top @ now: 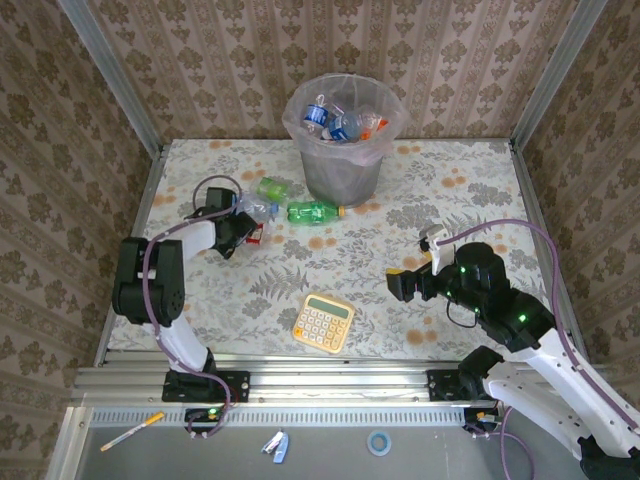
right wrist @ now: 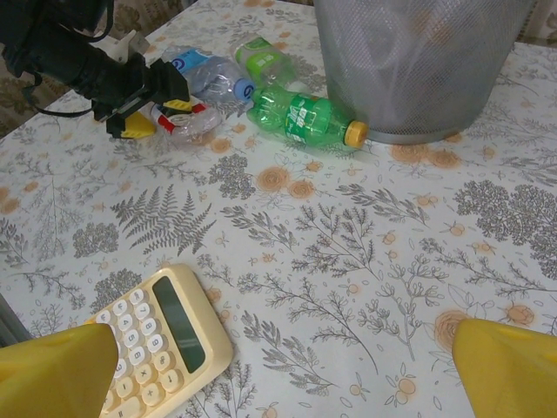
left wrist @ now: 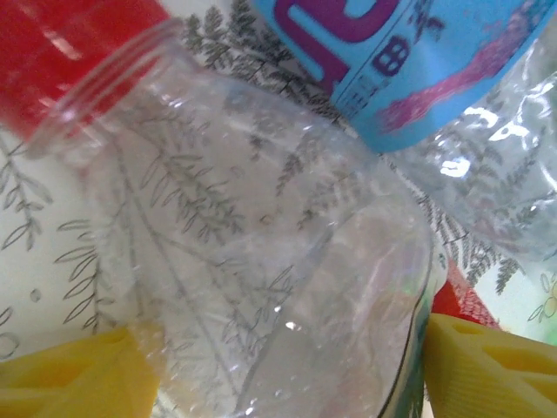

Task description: Throw the plastic bottles in the bin

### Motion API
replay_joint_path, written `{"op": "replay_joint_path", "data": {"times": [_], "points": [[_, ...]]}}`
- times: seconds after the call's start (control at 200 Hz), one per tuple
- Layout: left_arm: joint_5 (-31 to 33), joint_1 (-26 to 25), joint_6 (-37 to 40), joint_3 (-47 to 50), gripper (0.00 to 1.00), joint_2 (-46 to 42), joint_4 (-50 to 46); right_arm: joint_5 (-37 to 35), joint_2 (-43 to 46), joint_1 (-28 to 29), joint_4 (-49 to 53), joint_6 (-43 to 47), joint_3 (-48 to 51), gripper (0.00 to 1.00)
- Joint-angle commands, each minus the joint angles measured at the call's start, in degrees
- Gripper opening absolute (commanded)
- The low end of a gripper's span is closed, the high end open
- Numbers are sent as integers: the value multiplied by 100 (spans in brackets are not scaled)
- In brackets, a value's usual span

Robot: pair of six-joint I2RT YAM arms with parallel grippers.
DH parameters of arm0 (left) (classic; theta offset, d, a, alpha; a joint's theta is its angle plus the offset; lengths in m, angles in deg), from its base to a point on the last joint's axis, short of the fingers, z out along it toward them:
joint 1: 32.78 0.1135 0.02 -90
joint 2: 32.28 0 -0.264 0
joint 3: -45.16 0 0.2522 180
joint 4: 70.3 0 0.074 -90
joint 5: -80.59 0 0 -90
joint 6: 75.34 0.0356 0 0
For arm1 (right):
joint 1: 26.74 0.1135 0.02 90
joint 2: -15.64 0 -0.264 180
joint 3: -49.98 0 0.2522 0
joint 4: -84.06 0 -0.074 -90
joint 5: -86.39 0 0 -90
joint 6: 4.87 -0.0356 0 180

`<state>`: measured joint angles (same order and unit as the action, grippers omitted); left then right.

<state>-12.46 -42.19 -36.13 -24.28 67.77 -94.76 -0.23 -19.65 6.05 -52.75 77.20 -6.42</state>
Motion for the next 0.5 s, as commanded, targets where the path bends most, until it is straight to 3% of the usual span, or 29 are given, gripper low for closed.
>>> {"op": "replay_joint_path", "data": {"times": [0.0, 0.495], "points": [[-123, -76, 185, -84, 69, 266, 525, -74, 110, -2, 27, -87, 97, 100], [-94, -77, 413, 480, 47, -340, 781, -92, 163, -2, 25, -113, 132, 100]]}}
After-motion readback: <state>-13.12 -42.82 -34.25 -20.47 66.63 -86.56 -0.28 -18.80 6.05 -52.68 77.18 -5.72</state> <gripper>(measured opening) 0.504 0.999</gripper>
